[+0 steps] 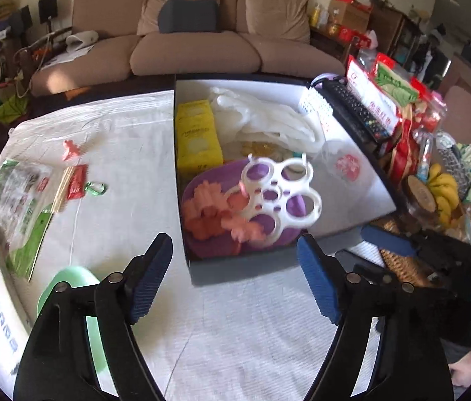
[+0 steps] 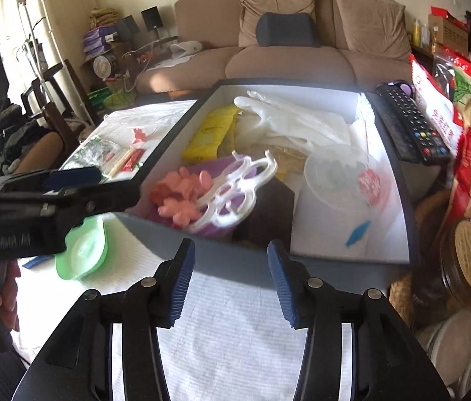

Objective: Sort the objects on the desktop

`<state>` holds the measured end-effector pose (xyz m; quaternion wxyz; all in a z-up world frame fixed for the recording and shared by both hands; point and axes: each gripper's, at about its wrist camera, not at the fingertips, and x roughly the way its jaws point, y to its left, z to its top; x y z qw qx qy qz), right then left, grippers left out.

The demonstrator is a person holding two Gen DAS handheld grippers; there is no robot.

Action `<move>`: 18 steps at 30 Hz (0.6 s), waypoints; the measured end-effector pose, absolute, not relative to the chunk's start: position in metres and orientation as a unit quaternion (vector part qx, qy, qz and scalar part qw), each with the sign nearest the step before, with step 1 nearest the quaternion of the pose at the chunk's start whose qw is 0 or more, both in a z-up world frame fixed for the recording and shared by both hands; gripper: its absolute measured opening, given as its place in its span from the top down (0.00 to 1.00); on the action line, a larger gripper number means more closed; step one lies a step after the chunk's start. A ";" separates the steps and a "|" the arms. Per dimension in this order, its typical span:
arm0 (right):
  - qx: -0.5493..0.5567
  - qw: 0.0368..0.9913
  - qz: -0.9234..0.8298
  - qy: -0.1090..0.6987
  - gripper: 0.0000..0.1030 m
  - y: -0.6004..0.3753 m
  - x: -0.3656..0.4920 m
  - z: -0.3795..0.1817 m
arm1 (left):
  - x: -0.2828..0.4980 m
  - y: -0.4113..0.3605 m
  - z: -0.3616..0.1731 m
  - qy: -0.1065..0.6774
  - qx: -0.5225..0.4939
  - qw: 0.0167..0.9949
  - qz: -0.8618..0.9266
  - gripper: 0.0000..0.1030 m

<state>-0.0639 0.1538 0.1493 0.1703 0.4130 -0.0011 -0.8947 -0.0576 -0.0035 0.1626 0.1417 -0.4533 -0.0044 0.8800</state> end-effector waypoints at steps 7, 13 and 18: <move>0.414 0.154 -0.897 -0.010 0.43 0.163 -0.035 0.143 | -0.018 -0.005 0.140 -0.021 -0.470 0.122 0.874 0.00; 0.417 0.124 -0.900 -0.032 0.02 0.181 -0.013 0.119 | 0.009 -0.013 0.114 -0.034 -0.475 0.090 0.875 0.00; 0.432 0.113 -0.894 -0.024 0.00 0.178 0.001 0.090 | 0.021 -0.013 0.084 -0.014 -0.483 0.061 0.873 0.00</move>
